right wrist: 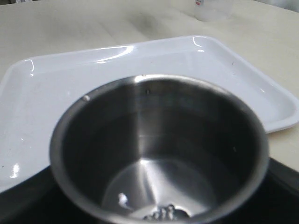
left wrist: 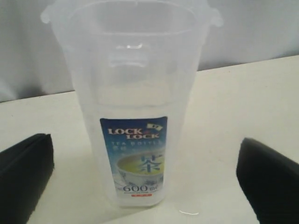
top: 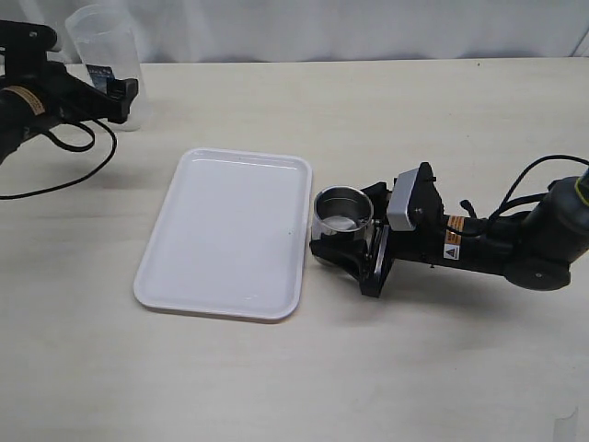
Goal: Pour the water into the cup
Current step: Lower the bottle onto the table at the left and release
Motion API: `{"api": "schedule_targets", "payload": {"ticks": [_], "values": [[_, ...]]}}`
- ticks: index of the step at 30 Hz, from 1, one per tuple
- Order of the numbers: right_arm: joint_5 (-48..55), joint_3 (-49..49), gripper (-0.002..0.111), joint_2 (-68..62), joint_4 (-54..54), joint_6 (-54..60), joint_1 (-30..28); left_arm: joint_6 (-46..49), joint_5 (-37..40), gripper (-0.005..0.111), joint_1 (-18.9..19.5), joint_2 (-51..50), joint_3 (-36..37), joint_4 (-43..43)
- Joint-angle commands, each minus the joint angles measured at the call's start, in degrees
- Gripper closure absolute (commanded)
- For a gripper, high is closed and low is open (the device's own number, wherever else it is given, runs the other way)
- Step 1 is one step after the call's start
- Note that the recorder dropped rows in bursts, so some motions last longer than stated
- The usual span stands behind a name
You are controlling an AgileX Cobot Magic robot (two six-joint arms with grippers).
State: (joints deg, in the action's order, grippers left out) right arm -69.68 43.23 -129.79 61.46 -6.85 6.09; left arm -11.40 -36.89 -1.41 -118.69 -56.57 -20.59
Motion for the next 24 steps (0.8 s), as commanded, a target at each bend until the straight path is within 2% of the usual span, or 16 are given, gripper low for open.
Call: {"api": "schedule_targets", "payload": {"ticks": [1, 7, 16, 24], "values": [[-0.28, 0.07, 0.104, 0.03, -0.17, 0.04, 0.05, 1.07, -1.25, 0.002, 0.09, 6.15, 4.12, -0.21], [-0.28, 0.07, 0.104, 0.03, -0.17, 0.04, 0.05, 1.07, 1.26, 0.002, 0.09, 17.41, 8.59, 0.07], [-0.28, 0.07, 0.104, 0.03, -0.17, 0.04, 0.05, 1.07, 14.07, 0.002, 0.09, 31.02, 8.57, 0.07], [-0.28, 0.07, 0.104, 0.03, -0.12, 0.04, 0.05, 1.07, 17.85, 0.002, 0.09, 37.56, 8.57, 0.07]]}}
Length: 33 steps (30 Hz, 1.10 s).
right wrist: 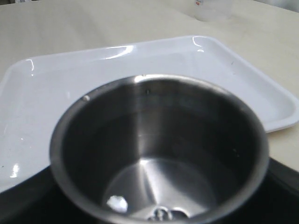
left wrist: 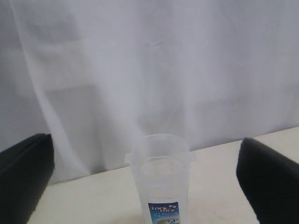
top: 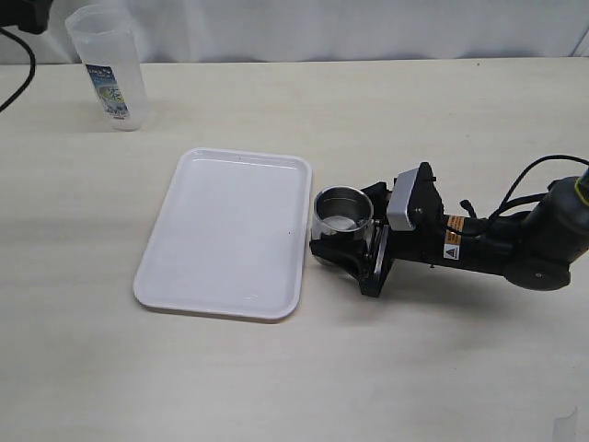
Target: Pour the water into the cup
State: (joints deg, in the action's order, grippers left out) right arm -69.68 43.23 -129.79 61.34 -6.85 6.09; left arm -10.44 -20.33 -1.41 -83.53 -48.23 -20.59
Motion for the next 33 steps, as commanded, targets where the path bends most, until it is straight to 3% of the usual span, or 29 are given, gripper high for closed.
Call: {"api": "schedule_targets", "payload": {"ticks": [1, 21, 33], "values": [[-0.28, 0.07, 0.104, 0.03, -0.28, 0.04, 0.05, 0.11, 2.2, 0.002, 0.09, 3.66, 0.22, 0.07], [-0.28, 0.07, 0.104, 0.03, -0.84, 0.04, 0.05, -1.62, 22.32, 0.002, -0.01, 31.82, 0.22, 0.35], [-0.28, 0.07, 0.104, 0.03, -0.84, 0.04, 0.05, -2.03, 26.68, 0.002, -6.08, 52.07, 6.0, 0.99]]}}
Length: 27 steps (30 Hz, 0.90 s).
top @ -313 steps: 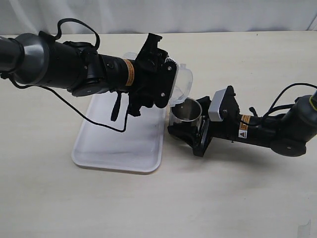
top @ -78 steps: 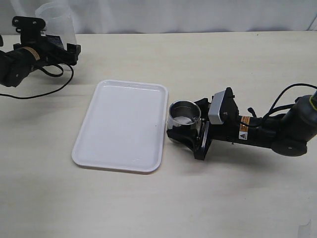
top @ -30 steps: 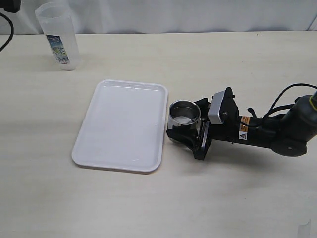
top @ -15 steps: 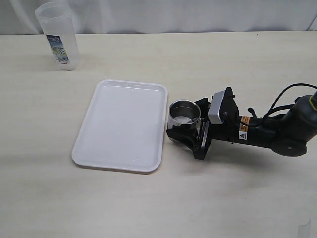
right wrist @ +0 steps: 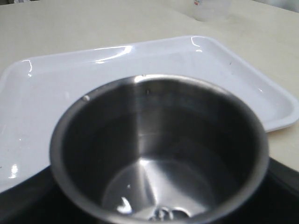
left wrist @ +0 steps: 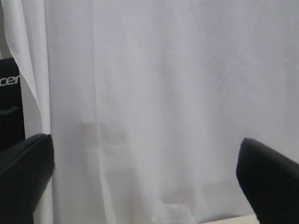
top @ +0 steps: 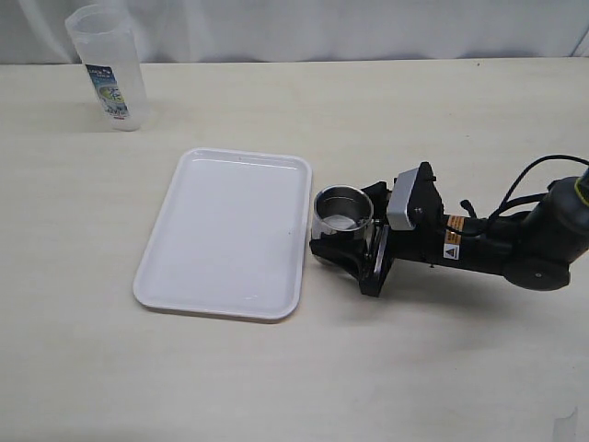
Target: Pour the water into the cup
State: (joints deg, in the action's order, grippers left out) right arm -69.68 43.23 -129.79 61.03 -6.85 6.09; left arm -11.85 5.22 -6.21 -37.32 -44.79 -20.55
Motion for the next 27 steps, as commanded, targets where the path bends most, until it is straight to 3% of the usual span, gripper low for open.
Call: {"api": "schedule_targets", "payload": {"ticks": [1, 13, 27], "values": [[-0.28, 0.07, 0.104, 0.03, -0.53, 0.04, 0.05, -0.62, 1.85, 0.002, -1.28, 7.49, 3.12, 1.94], [-0.28, 0.07, 0.104, 0.03, -0.53, 0.04, 0.05, -0.62, 8.79, 0.002, -1.28, 20.69, 8.72, 5.25], [-0.28, 0.07, 0.104, 0.03, -0.53, 0.04, 0.05, -0.62, 12.15, 0.002, -1.28, 22.12, 8.72, 6.16]]}}
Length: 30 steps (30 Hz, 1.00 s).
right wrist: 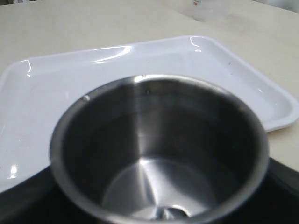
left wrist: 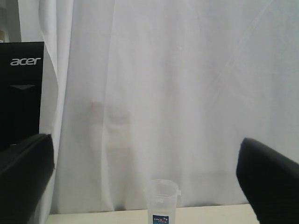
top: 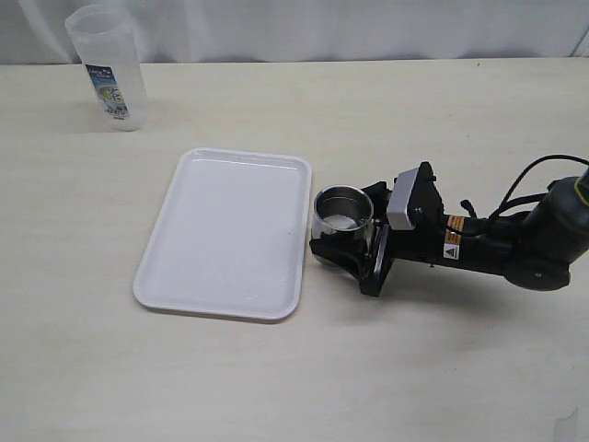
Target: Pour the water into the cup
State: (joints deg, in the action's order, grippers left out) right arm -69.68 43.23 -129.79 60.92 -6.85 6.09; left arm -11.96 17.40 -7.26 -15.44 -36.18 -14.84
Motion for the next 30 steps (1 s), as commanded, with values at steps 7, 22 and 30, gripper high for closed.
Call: {"api": "schedule_targets", "payload": {"ticks": [7, 22, 30], "values": [[-0.28, 0.07, 0.104, 0.03, -0.42, 0.04, 0.05, -0.51, -0.03, 0.002, -0.24, 0.24, 0.12, 0.46], [-0.28, 0.07, 0.104, 0.03, -0.42, 0.04, 0.05, 0.03, -0.7, 0.002, 0.02, 0.47, 0.37, 9.47], [-0.28, 0.07, 0.104, 0.03, -0.42, 0.04, 0.05, 19.13, -8.81, 0.002, 0.02, 4.96, 10.23, 13.42]]}}
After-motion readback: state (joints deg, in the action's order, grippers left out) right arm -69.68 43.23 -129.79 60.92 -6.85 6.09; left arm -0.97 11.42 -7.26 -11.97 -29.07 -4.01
